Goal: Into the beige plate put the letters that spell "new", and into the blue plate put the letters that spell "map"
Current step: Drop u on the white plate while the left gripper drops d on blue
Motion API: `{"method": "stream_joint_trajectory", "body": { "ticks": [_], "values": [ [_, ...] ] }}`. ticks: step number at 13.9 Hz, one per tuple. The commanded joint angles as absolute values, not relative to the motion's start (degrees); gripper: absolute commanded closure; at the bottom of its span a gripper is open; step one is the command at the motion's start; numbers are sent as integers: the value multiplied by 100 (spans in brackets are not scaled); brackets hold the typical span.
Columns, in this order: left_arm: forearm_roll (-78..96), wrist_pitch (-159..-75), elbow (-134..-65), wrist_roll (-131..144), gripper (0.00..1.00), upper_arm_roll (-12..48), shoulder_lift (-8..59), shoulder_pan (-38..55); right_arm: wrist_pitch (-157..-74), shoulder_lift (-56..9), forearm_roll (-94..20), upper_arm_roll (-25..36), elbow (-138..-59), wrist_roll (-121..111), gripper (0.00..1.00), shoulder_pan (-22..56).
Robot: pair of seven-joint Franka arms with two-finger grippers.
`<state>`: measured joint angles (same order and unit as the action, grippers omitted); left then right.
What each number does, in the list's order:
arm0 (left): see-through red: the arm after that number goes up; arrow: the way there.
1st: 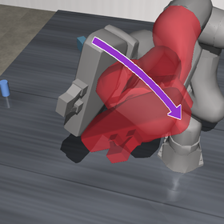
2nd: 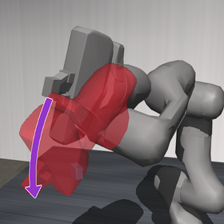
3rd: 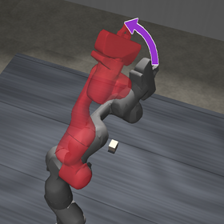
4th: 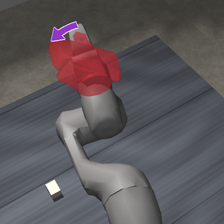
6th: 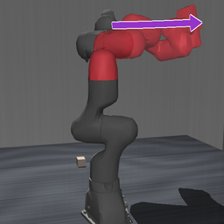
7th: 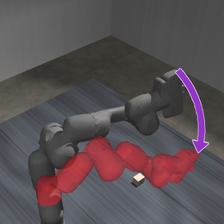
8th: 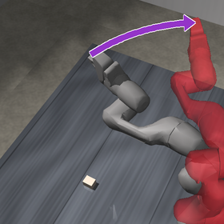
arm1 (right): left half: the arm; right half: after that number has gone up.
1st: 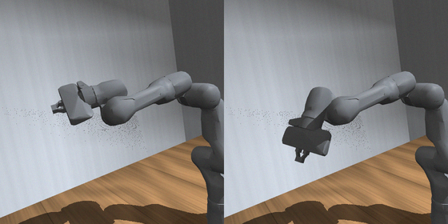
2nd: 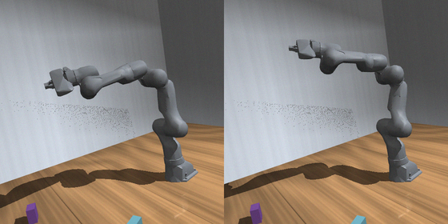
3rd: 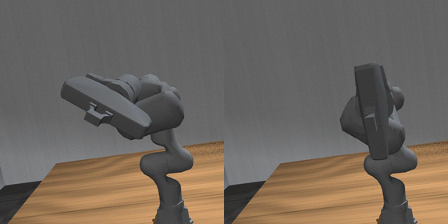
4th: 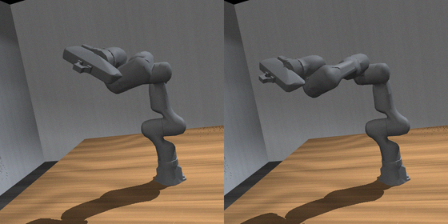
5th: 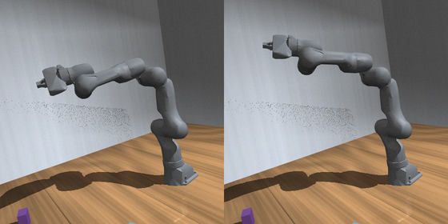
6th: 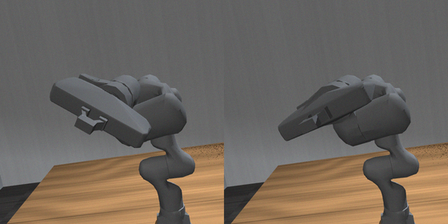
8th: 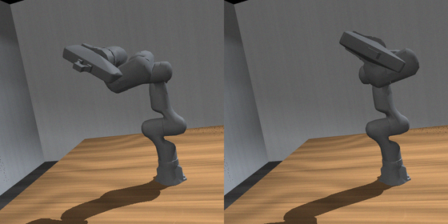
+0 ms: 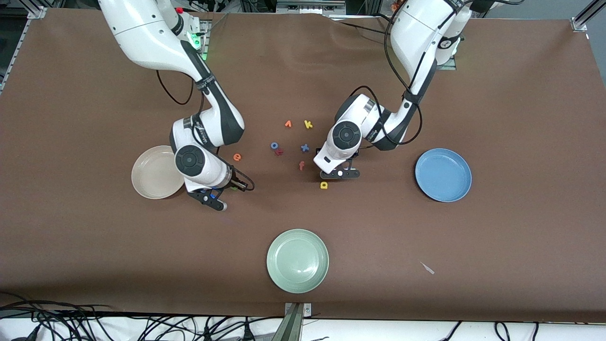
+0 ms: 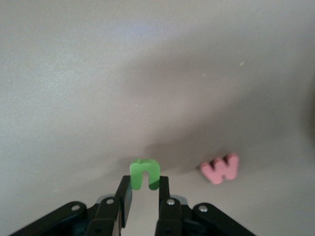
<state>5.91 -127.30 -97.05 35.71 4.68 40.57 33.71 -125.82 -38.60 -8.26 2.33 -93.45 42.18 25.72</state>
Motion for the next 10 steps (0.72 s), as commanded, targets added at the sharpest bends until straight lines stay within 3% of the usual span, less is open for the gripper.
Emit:
{"method": "stream_joint_trajectory", "body": {
  "ticks": [1, 3, 5, 8, 10],
  "values": [
    [387, -12806, -9773, 3480, 48, 431, 4008, 3410, -12095, -3569, -826, 438, -9387, 3518, 89, 2523],
    [387, -12806, -9773, 3480, 63, 431, 4017, 3410, -11858, -3393, -817, 597, -9439, 3104, 89, 2540],
    [387, -12806, -9773, 3480, 85, 431, 4008, 3419, -11638, -3305, -800, 816, -9492, 2666, 89, 2540],
    [387, -12640, -9756, 3498, 91, 431, 3912, 3401, -11628, -3173, -800, 1133, -9764, 1988, 89, 2540],
    [361, -12018, -9660, 3298, 91, 413, 3658, 3340, -11628, -3155, -800, 1335, -9878, 1393, 89, 2540]
  ]
}}
